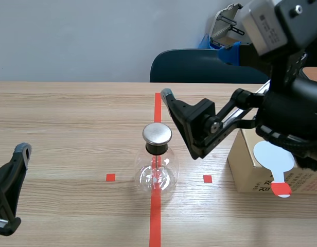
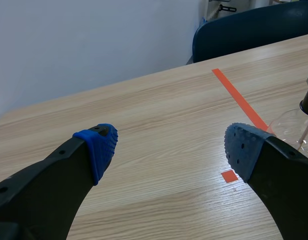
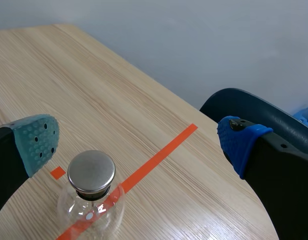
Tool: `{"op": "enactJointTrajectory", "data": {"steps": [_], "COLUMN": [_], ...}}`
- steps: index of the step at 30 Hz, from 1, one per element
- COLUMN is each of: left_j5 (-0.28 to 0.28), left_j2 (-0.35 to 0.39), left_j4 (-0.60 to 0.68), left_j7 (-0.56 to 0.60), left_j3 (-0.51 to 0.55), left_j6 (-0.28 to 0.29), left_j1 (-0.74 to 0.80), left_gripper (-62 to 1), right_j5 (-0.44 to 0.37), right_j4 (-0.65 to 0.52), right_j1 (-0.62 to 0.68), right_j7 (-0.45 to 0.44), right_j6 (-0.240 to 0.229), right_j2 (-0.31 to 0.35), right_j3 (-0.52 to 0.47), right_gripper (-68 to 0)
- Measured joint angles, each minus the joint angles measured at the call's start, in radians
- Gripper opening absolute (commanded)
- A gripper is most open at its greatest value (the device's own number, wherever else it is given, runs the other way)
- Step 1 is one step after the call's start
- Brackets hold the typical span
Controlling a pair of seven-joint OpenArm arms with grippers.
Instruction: Do the electroscope experiment
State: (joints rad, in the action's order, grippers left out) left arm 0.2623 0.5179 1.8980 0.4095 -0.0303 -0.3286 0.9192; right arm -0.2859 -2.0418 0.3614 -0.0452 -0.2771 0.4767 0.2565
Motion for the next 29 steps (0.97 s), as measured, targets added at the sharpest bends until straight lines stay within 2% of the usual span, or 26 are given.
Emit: {"op": "enactJointTrajectory", "data": {"steps": [2,29], "left_j5": [0.0,0.0], "left_j2": [0.0,0.0], "left_j4": [0.0,0.0], "left_j7": [0.0,0.0], "left_j3": [0.0,0.0], "left_j6": [0.0,0.0], "left_j1": [0.0,0.0], "left_gripper": [-14.0,-14.0], "right_j5": [-0.017,-0.01], "right_j4": [0.001,0.001], "right_j1": [0.0,0.002], "right_j7": [-0.025,-0.048], "right_j6": [0.0,0.0], "right_j2": [-0.001,-0.005], "right_j3": [0.0,0.0], "right_gripper": [0.4,0.4]}}
